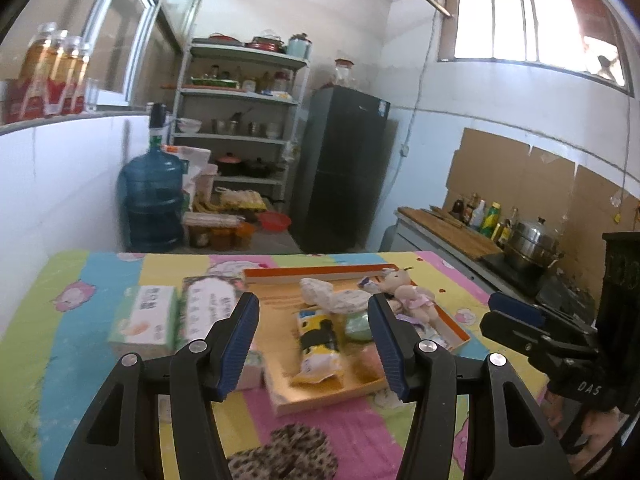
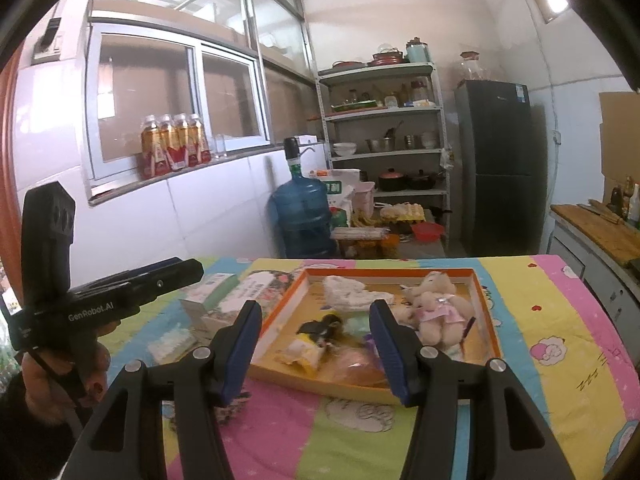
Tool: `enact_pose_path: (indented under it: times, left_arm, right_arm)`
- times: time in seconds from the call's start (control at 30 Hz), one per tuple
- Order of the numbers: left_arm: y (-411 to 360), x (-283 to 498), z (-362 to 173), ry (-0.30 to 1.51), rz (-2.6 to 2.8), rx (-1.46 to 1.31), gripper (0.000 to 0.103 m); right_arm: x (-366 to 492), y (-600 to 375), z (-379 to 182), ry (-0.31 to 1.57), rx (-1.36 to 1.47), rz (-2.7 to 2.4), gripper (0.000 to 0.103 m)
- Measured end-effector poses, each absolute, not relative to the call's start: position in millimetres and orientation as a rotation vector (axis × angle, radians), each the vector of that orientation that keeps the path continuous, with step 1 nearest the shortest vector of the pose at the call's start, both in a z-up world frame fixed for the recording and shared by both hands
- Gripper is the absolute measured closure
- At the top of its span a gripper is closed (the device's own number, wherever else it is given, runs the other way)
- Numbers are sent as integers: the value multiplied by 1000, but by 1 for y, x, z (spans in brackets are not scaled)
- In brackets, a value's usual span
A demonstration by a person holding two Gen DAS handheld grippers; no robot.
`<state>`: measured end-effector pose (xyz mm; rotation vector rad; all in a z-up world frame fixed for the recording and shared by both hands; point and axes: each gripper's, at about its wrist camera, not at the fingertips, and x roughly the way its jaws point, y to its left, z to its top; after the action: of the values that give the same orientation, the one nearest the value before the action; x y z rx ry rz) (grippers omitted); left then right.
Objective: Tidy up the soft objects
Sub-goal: 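Pull both tools back from the box toward the leopard scrunchie and wipes, then grasp the leopard-print scrunchie with the right tool while the left tool grasps the Flower wipes packet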
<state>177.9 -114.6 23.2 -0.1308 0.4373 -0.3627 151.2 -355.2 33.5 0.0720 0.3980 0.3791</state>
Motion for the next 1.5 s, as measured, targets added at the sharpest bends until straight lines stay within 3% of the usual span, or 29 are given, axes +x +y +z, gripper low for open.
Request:
enact_pose_path:
  times: [0.6, 0.63, 0.7, 0.77, 1.17, 1.5]
  left_arm:
    - [-28, 109, -1, 372, -240, -233, 45]
    - [-25, 108, -3, 370, -236, -237, 45]
    - [-16, 105, -6, 368, -227, -247, 45]
    - [-8, 105, -11, 368, -219, -261, 45]
    - [38, 116, -41, 413, -165, -315, 45]
    - [61, 125, -60, 459, -148, -338, 45]
  right_arm:
    - [116, -291, 13, 428, 109, 469, 46]
    - [116, -288, 10, 432, 111, 468, 44]
    - [116, -282, 4, 446, 114, 462, 26]
    - [118, -275, -6, 465, 119, 457, 20]
    - [144, -217, -67, 605, -19, 378, 20]
    - [161, -191, -85, 659, -62, 364, 20]
